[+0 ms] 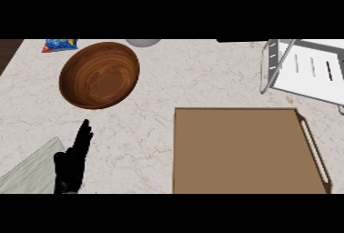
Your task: Pick the can from the tray and place it in the tiered basket
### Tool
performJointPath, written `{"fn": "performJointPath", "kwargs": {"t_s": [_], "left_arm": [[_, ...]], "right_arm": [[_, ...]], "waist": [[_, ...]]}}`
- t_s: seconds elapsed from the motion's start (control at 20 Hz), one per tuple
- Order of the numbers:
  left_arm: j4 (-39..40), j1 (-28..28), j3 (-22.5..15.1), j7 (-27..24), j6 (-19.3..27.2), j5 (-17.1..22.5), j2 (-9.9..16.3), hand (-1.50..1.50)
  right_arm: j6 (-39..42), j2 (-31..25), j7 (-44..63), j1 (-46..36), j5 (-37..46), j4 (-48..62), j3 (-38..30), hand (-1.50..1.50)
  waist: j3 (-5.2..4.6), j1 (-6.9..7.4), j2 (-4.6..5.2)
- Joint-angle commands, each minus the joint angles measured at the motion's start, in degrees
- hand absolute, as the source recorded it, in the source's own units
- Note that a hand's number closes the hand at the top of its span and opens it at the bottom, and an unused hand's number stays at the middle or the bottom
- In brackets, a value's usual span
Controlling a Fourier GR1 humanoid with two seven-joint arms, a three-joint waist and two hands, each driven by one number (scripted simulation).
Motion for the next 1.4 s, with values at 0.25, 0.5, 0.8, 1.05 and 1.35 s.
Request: {"fn": "performJointPath", "kwargs": {"t_s": [0.25,0.5,0.8,1.05,1.35], "left_arm": [[2.85,-3.34,0.28,2.72,-1.53,-0.32,0.02,0.0],[3.19,-3.4,-1.18,2.67,-0.44,-2.45,-1.28,0.0],[7.78,-5.46,-0.14,-1.77,-1.89,-1.75,-2.12,0.0],[4.58,-2.6,-1.17,-1.07,-1.52,-2.97,-1.9,0.0],[5.41,-4.73,1.5,-0.13,-2.73,-1.59,-0.41,0.0]], "right_arm": [[4.69,-11.9,-11.18,-5.69,-1.57,13.76,-8.94,1.5],[5.27,-15.46,-8.42,-14.29,-0.59,18.94,-5.04,1.5],[2.84,-15.12,-3.38,-27.42,2.87,25.6,2.99,1.5],[-0.91,-8.98,1.61,-35.76,6.47,25.32,9.09,1.5],[-0.56,-7.15,-8.45,-41.16,11.57,35.81,12.65,1.5]], "waist": [[-0.29,2.25,0.42],[-0.29,2.9,0.55],[-0.31,4.4,1.01],[-0.32,4.35,0.8],[-0.27,4.02,0.94]]}}
